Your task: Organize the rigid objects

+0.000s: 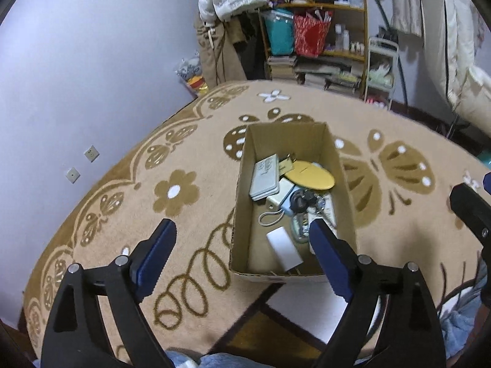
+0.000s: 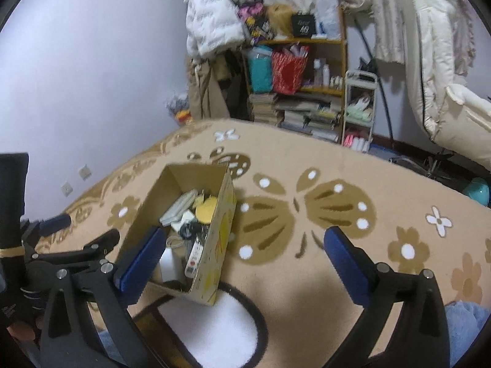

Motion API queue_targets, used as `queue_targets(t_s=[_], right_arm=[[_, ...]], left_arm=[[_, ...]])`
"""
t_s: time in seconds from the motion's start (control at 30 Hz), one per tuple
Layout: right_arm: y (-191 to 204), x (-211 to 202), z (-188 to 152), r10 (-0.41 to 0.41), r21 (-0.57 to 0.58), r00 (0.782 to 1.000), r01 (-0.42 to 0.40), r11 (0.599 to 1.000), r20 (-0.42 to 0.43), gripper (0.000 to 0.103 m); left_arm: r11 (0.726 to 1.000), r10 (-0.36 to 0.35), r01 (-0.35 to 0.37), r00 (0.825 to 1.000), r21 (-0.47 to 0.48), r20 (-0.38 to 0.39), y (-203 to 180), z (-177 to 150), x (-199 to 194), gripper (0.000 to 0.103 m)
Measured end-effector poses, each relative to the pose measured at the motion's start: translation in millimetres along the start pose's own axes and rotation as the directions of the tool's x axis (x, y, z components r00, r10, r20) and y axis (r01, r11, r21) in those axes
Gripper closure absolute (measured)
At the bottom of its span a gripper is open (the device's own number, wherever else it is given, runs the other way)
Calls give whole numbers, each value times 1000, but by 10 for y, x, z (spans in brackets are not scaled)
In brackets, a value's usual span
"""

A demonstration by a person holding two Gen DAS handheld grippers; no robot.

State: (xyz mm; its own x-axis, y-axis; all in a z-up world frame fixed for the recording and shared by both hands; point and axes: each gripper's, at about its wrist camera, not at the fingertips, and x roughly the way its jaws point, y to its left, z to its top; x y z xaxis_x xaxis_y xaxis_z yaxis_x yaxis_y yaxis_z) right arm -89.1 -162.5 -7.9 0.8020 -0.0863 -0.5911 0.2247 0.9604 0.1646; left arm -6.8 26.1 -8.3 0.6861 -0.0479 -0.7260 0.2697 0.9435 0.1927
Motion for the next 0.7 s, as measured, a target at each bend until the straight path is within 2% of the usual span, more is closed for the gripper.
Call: queue_targets(t_s=[0.13, 0.27, 0.4, 0.5, 0.7], right_arm=[[-44, -191, -52, 9, 31, 997, -11, 999, 83, 0], [-65, -287, -147, 10, 56, 992, -17, 998, 128, 0], [-63, -315, -237, 19, 58, 990, -27, 998, 143, 0], [-54, -318, -287, 20, 60, 989, -29, 998, 145, 0], [-4, -356, -429, 40, 45, 990, -47, 998, 137, 0]], left_arm=[[1000, 18, -19, 999, 14, 48, -49, -75, -162, 15], [999, 35, -37, 995, 22, 95, -112, -166, -331, 15], [999, 29, -31, 992, 9, 127, -139, -269, -470, 14], [998, 52, -57, 986, 22, 159, -163, -300, -539, 12], [1000, 27, -24, 978, -17, 207, -96, -351, -662, 11]])
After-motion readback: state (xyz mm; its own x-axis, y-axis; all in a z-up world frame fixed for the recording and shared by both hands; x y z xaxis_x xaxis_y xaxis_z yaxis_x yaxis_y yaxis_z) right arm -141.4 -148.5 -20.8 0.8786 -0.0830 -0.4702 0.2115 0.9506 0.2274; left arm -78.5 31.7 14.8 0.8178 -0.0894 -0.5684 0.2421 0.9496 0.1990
